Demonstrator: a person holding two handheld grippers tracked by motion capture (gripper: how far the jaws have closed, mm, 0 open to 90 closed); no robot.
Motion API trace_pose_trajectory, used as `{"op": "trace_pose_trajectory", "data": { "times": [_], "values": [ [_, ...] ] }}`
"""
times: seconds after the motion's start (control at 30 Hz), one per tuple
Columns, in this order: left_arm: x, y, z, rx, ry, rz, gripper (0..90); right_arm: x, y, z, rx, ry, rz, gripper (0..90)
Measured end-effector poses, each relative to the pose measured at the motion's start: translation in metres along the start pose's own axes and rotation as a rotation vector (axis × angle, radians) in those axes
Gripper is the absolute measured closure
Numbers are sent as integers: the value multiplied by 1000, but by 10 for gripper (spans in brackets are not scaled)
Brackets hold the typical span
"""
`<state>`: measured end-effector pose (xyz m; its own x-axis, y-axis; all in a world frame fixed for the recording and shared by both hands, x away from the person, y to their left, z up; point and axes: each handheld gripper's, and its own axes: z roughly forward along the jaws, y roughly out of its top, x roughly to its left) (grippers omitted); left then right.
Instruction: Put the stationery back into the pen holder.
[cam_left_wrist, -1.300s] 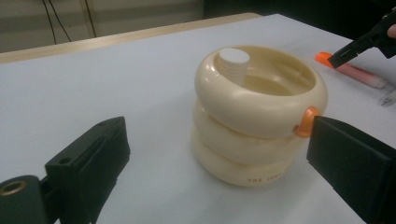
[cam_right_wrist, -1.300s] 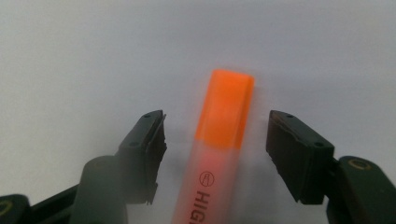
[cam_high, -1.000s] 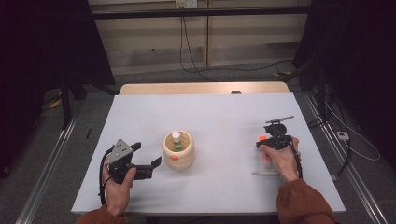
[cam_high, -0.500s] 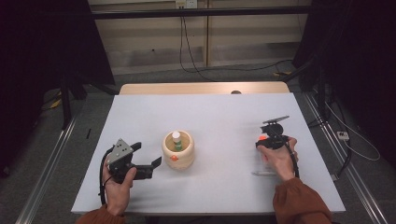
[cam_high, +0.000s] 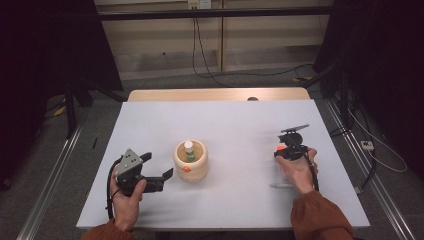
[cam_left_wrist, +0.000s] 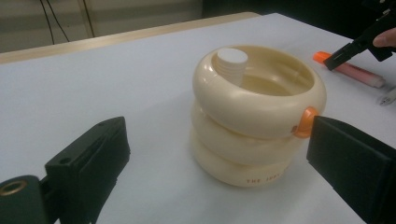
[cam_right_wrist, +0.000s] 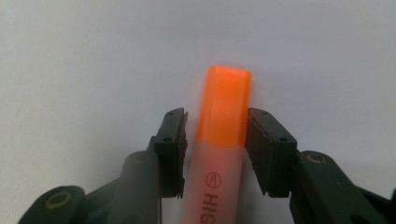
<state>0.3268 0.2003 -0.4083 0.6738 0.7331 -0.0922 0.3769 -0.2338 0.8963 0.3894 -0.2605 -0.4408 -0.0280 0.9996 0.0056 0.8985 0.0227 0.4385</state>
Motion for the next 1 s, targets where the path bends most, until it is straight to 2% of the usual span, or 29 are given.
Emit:
{"op": "trace_pose_trajectory", "data": {
  "times": [0.3, 0.57, 0.7, 0.97, 1.0],
  "values": [
    [0, 0, 0, -1, 0, 0, 54, -1, 1, 0, 2, 1, 2, 675],
    [0, 0, -1, -2, 1, -1, 54, -2, 1, -1, 0, 12, 4, 676],
    [1, 0, 0, 0, 1, -2, 54, -4, 1, -1, -5, 23, -10, 677],
    [1, 0, 0, 1, 3, -4, 54, -4, 1, -7, -67, 54, -14, 677],
    [0, 0, 0, 0, 2, -4, 54, -5, 1, -10, -85, 73, -9, 677]
  ]
}}
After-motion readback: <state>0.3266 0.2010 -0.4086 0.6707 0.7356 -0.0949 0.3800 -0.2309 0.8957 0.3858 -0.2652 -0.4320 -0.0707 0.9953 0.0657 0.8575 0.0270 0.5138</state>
